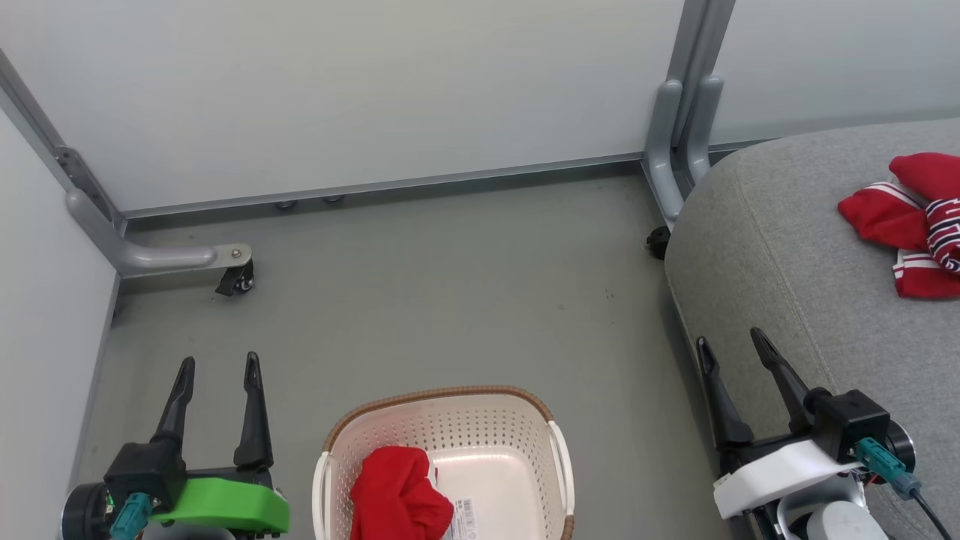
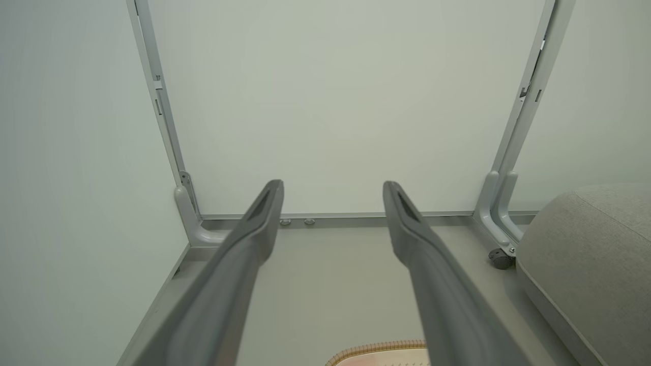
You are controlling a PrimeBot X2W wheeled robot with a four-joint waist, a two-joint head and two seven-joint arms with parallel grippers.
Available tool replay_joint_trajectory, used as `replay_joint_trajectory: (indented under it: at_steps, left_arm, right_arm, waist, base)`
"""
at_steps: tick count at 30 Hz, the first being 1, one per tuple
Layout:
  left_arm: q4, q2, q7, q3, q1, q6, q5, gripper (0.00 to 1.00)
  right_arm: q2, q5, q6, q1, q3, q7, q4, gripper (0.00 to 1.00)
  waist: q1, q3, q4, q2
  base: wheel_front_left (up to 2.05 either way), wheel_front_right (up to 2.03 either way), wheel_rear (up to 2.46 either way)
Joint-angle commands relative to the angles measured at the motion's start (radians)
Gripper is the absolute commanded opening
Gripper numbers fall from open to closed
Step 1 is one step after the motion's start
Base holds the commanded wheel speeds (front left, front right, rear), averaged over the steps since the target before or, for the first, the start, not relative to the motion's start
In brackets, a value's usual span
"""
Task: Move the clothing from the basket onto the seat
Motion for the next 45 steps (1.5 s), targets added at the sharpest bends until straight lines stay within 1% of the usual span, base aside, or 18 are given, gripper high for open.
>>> replay_joint_trajectory:
  at_steps: [1,14,19,23,28,31,40,45]
  left_arm:
    - [0.002,-0.001,-0.001,0.004,-0.012,-0.006,0.012,1.0]
    - [0.012,-0.007,-0.001,-0.006,-0.038,-0.013,0.014,1.0]
    - [0.023,-0.006,-0.001,-0.024,-0.075,-0.018,0.022,1.0]
    - [0.04,0.011,-0.001,-0.055,-0.12,-0.023,0.031,1.0]
    - [0.08,0.039,-0.001,-0.115,-0.192,-0.025,0.029,1.0]
    - [0.113,0.063,-0.001,-0.168,-0.239,-0.025,0.012,1.0]
    - [0.258,0.146,-0.001,-0.322,-0.374,-0.025,-0.021,1.0]
    - [0.342,0.177,-0.001,-0.393,-0.434,-0.025,-0.043,1.0]
  right_arm:
    - [-0.004,-0.005,-0.001,-0.004,-0.001,-0.002,0.005,1.0]
    - [-0.004,-0.008,-0.001,-0.014,0.009,-0.002,0.012,1.0]
    - [-0.004,-0.008,-0.001,-0.035,0.018,-0.002,0.005,1.0]
    - [-0.003,-0.005,-0.001,-0.057,0.03,-0.002,-0.009,1.0]
    - [-0.004,-0.001,-0.001,-0.094,0.048,-0.002,-0.029,1.0]
    - [-0.004,-0.001,-0.001,-0.121,0.058,-0.002,-0.04,1.0]
    - [-0.003,0.001,-0.001,-0.199,0.07,-0.002,-0.081,1.0]
    - [-0.003,0.012,-0.001,-0.231,0.074,-0.002,-0.105,1.0]
  waist:
    - [0.0,0.0,-0.001,0.0082]
    - [0.0,0.004,-0.012,0.0082]
    - [0.0,0.027,-0.028,0.0082]
    - [0.0,0.064,-0.046,0.0082]
    - [0.0,0.129,-0.076,0.0082]
    - [0.0,0.175,-0.099,0.0082]
    - [0.0,0.33,-0.174,0.0082]
    - [0.0,0.409,-0.206,0.0082]
  base:
    - [0.0,0.0,0.0]
    - [0.0,0.0,0.0]
    - [0.0,0.0,0.0]
    - [0.0,0.0,0.0]
    - [0.0,0.0,0.0]
    - [0.0,0.0,0.0]
    - [0.0,0.0,0.0]
    - [0.0,0.0,0.0]
